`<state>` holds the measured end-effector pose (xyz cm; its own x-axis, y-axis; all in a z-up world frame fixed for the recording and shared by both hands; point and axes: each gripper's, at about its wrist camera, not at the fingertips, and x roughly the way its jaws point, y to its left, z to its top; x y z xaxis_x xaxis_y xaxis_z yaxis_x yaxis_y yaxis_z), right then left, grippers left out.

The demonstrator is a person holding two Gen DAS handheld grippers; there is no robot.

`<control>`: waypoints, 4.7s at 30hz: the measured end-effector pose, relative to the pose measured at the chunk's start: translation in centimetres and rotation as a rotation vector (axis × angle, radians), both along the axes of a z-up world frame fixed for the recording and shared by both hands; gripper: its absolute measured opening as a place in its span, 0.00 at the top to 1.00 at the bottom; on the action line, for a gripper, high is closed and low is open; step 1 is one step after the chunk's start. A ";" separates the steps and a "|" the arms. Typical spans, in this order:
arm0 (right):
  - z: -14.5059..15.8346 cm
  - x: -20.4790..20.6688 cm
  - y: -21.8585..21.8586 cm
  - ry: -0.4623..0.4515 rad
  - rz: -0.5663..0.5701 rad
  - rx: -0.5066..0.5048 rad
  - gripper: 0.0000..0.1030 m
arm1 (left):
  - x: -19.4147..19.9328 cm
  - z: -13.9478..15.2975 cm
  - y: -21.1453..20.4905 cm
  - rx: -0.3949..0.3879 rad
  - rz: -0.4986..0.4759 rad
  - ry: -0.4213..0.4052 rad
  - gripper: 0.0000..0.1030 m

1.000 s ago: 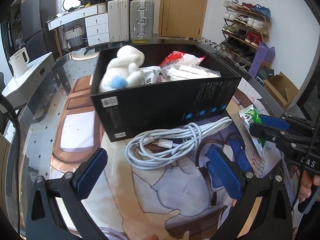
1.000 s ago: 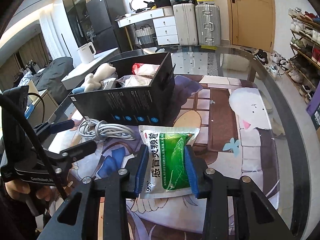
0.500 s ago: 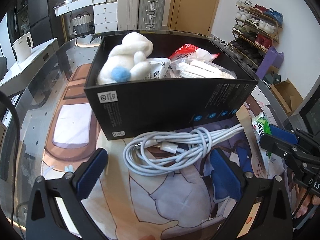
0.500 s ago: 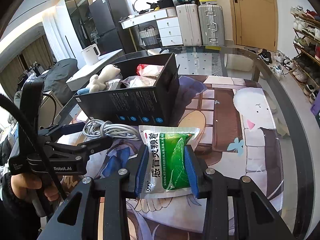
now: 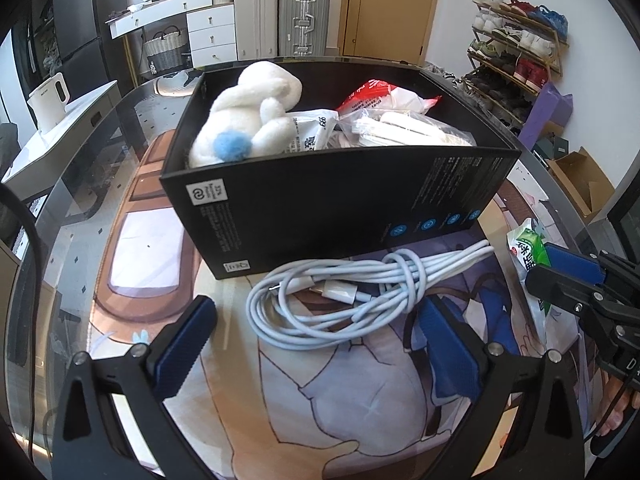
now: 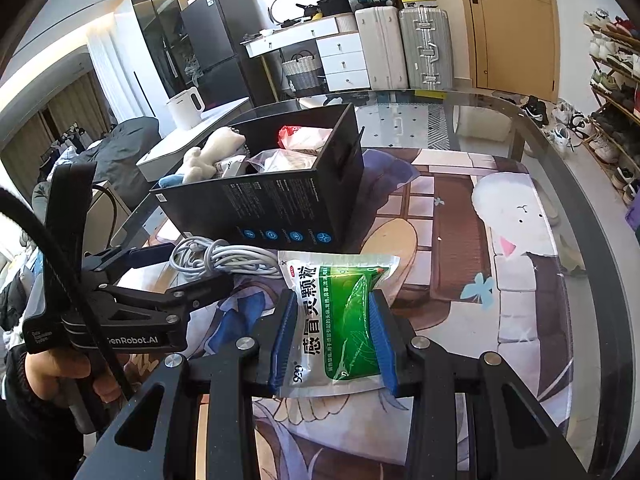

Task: Organize soft objects
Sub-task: 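Grasp the green-and-white packet with the right gripper while left gripper grasps the white cable coil, then lift and carry the cable coil and green packet over the box with both grippers, then open both grippers to drop the cable coil and packet into the box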

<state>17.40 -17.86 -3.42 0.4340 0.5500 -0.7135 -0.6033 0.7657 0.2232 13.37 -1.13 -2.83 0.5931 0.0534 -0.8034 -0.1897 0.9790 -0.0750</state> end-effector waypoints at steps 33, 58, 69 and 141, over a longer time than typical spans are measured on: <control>0.7 -0.5 -0.1 -0.024 0.007 0.012 0.64 | -3.3 1.8 0.2 -0.068 -0.059 -0.102 0.24; 4.6 -3.2 0.0 -0.153 0.023 0.047 0.64 | -6.1 5.3 2.7 -0.056 -0.035 -0.204 0.24; 6.4 -3.8 1.1 -0.195 0.034 0.051 0.64 | -5.6 6.8 3.5 -0.060 -0.043 -0.235 0.24; 5.6 4.7 9.4 -0.239 0.070 -0.030 0.33 | 3.7 6.6 7.0 -0.070 -0.029 -0.211 0.21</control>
